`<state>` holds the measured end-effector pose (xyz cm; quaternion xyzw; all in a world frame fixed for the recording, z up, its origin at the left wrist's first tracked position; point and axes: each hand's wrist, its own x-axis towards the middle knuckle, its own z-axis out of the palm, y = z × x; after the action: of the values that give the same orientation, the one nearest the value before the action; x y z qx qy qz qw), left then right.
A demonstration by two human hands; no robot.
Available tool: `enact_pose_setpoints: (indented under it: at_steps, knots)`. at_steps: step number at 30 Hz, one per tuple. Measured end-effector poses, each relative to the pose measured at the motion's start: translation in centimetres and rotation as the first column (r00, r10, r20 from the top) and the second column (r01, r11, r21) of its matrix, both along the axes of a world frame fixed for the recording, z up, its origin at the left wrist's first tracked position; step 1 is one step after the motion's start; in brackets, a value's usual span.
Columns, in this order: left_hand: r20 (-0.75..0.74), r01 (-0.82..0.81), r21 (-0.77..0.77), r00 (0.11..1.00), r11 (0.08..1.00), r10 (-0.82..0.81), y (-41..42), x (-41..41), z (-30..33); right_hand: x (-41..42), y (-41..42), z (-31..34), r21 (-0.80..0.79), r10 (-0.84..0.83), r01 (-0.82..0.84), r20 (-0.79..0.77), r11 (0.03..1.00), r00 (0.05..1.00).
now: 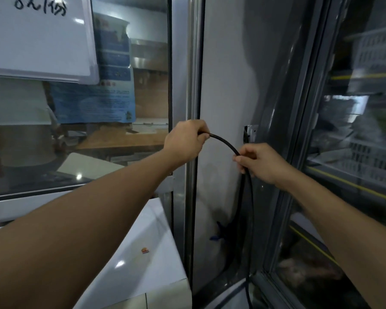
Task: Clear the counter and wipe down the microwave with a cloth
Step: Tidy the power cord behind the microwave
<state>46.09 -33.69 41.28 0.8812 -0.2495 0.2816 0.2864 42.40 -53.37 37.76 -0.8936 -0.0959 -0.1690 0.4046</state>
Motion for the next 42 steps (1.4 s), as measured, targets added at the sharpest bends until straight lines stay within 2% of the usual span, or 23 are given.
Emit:
enact_pose_setpoints:
  at_steps: [3, 6, 10, 14, 18, 22, 26, 29, 33, 36, 39, 42]
  knots:
    - [-0.085, 0.002, -0.113, 0.996, 0.994, -0.011, 0.8, -0.3, 0.9, -1.8, -0.7, 0.7, -0.021, 0.018, -0.020, -0.093, 1.000, 0.996]
    - [-0.098, 0.001, -0.136, 0.995, 0.991, -0.015, 1.1, -0.9, 1.1, -2.9, -0.8, 1.6, -0.041, -0.013, 0.007, -0.132, 0.999, 0.991]
    - [-0.111, -0.009, -0.206, 0.994, 0.979, -0.014, 0.9, -2.1, 0.2, -3.5, -0.9, 3.1, 0.022, -0.091, 0.093, -0.079, 0.995, 0.993]
    - [-0.066, -0.063, -0.169, 0.996, 0.984, 0.052, 0.7, -3.2, -0.9, -3.5, -1.2, 5.2, 0.153, -0.159, 0.160, -0.022, 0.975, 0.987]
    - [-0.133, 0.027, -0.190, 0.990, 0.981, -0.053, -0.6, -3.7, -2.7, -3.0, -1.2, 7.0, 0.217, -0.220, 0.211, 0.019, 0.953, 0.975]
    - [-0.312, 0.112, -0.299, 0.927, 0.948, -0.207, -2.9, -3.7, -4.4, -2.2, -0.5, 8.7, 0.224, -0.213, 0.198, 0.042, 0.954, 0.976]
    - [-0.482, 0.144, -0.397, 0.807, 0.906, -0.340, -4.9, -3.5, -6.5, -1.3, 0.2, 10.3, 0.215, -0.215, 0.192, 0.088, 0.958, 0.973]
    - [-0.539, 0.130, -0.480, 0.737, 0.868, -0.408, -5.5, -3.8, -7.5, -0.8, 0.3, 11.1, 0.208, -0.241, 0.213, 0.118, 0.955, 0.963]
    - [-0.501, 0.039, -0.605, 0.757, 0.795, -0.419, -4.5, -3.3, -6.9, -0.1, -0.2, 11.2, 0.213, -0.279, 0.246, 0.138, 0.946, 0.950]
    - [-0.453, 0.042, -0.648, 0.782, 0.760, -0.429, -3.0, -2.6, -5.7, 0.5, -0.7, 11.1, 0.255, -0.293, 0.251, 0.146, 0.934, 0.945]
    - [-0.418, 0.038, -0.636, 0.822, 0.771, -0.386, -1.3, -1.8, -4.2, 1.2, -1.1, 10.9, 0.288, -0.323, 0.271, 0.149, 0.918, 0.935]
    - [-0.406, 0.038, -0.554, 0.860, 0.832, -0.310, 0.8, -0.8, -2.9, 1.8, -1.0, 10.6, 0.343, -0.343, 0.280, 0.138, 0.896, 0.929]
